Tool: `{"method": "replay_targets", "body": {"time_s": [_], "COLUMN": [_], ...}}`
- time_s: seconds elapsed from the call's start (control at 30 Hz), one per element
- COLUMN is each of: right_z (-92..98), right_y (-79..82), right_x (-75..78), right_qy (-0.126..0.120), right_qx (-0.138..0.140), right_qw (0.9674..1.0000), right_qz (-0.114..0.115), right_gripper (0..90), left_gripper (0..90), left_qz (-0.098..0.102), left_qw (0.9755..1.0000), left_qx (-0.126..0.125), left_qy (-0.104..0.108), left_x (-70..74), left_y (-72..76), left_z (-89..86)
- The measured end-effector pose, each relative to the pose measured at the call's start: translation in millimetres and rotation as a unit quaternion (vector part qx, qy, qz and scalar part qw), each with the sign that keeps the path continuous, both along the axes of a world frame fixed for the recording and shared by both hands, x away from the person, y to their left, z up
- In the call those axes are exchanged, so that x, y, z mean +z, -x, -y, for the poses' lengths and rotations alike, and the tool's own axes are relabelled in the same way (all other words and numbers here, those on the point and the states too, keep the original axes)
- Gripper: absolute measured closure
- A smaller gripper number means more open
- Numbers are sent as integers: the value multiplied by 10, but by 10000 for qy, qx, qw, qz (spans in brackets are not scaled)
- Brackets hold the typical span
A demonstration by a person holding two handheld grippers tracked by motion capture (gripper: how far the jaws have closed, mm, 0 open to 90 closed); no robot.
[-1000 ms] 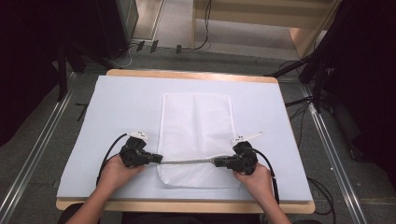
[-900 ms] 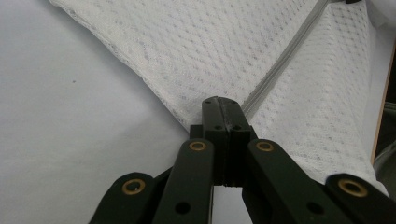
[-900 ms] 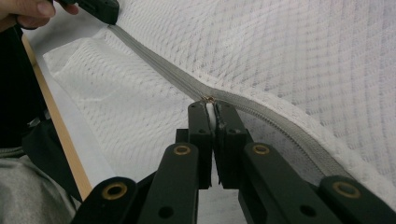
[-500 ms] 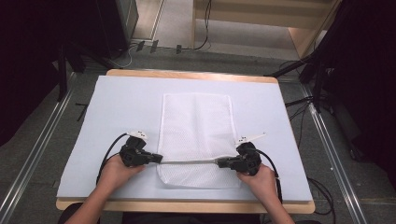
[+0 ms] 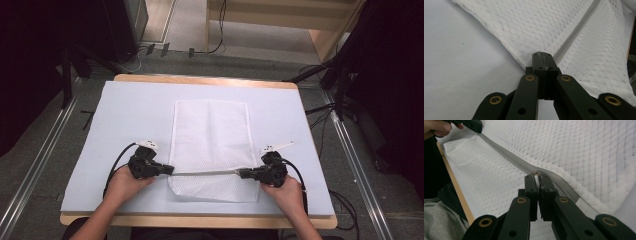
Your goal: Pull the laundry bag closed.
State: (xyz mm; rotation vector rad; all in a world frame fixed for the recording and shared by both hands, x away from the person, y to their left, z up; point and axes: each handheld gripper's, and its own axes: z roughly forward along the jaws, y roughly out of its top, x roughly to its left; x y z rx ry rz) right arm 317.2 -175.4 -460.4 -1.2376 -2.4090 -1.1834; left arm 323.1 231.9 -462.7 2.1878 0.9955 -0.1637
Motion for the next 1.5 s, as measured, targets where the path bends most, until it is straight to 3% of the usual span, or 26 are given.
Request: {"method": "replay_targets", "body": {"time_s": [0.4, 0.53, 0.8, 1.17, 1.23, 1.33, 1.43, 1.5], "right_z": [63, 202, 232, 358, 434, 617, 549, 546], "right_y": [-23, -36, -41, -44, -45, -52, -45, -61], "right_x": [-3, 4, 2, -10, 1, -19, -13, -11], "right_qy": [-193, -226, -144, -129, 77, -201, 62, 37], "right_qx": [161, 46, 220, 267, 96, -109, -107, -128], "right_qw": [9997, 9996, 9997, 9995, 9999, 9995, 9998, 9998], "right_qz": [-83, -139, -27, -80, -63, -223, -158, -119], "right_gripper": [888, 889, 888, 889, 889, 888, 888, 886], "left_gripper": [900, 900, 900, 900, 900, 900, 900, 900], "left_qz": [-2, 20, 105, 124, 123, 100, 94, 36], "left_qw": [10000, 10000, 9999, 9999, 9999, 9999, 9999, 10000], "left_qx": [-5, -14, -44, -11, -5, -22, -25, 30], "left_qy": [16, 12, -58, -49, -39, -14, -37, -22], "left_x": [-2, -3, 2, 0, -2, -6, -1, 1], "left_y": [-1, 1, 14, 23, 23, 13, 13, 8], "left_z": [-16, -11, 0, 2, 2, -2, 1, 1]}}
